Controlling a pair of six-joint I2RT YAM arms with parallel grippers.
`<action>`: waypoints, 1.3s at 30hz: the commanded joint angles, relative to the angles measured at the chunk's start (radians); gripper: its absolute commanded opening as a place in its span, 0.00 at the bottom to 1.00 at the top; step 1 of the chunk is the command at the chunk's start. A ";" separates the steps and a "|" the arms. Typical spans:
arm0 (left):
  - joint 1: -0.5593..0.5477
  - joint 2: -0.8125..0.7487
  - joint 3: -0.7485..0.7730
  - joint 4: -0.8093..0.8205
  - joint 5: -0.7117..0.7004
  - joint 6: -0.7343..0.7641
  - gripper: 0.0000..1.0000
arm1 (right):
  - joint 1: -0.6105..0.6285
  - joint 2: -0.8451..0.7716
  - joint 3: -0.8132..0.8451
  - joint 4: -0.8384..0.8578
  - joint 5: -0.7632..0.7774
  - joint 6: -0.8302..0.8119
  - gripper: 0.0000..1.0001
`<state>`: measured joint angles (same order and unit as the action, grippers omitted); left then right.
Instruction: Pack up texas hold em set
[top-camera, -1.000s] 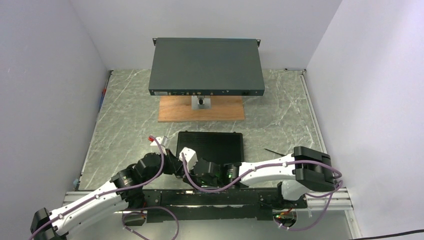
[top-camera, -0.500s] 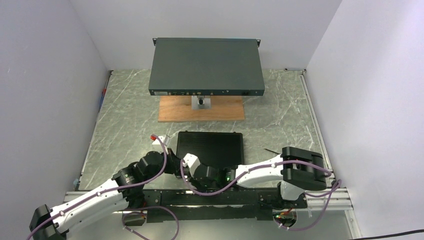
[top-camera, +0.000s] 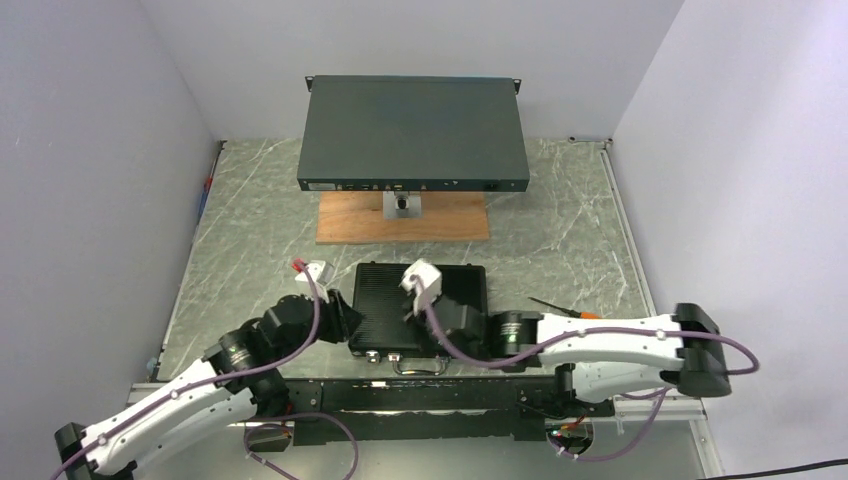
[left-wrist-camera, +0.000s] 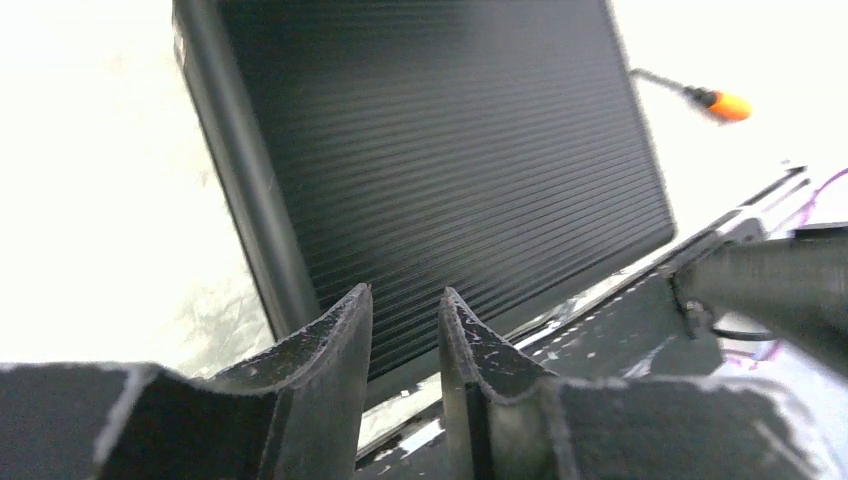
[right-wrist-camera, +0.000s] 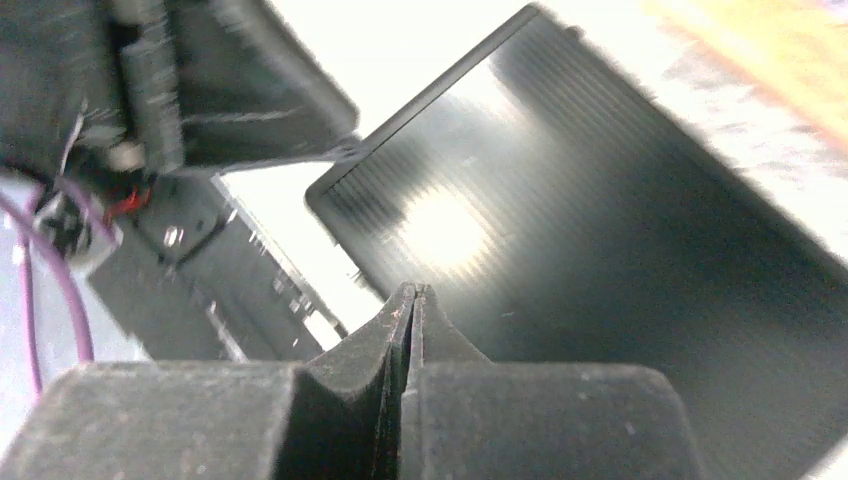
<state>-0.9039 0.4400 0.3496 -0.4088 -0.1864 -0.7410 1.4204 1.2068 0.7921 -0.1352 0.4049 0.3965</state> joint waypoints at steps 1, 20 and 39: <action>0.002 -0.069 0.149 -0.055 -0.042 0.094 0.37 | -0.102 -0.143 0.072 -0.217 0.169 0.024 0.02; 0.001 -0.313 0.649 -0.198 -0.257 0.462 0.84 | -0.395 -0.401 0.426 -0.670 0.663 0.070 0.71; 0.002 -0.331 0.744 -0.202 -0.303 0.538 0.87 | -0.404 -0.426 0.532 -0.659 0.725 -0.048 1.00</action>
<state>-0.9039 0.1081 1.1034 -0.6121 -0.4702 -0.2218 1.0176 0.8162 1.3315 -0.8558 1.1679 0.4183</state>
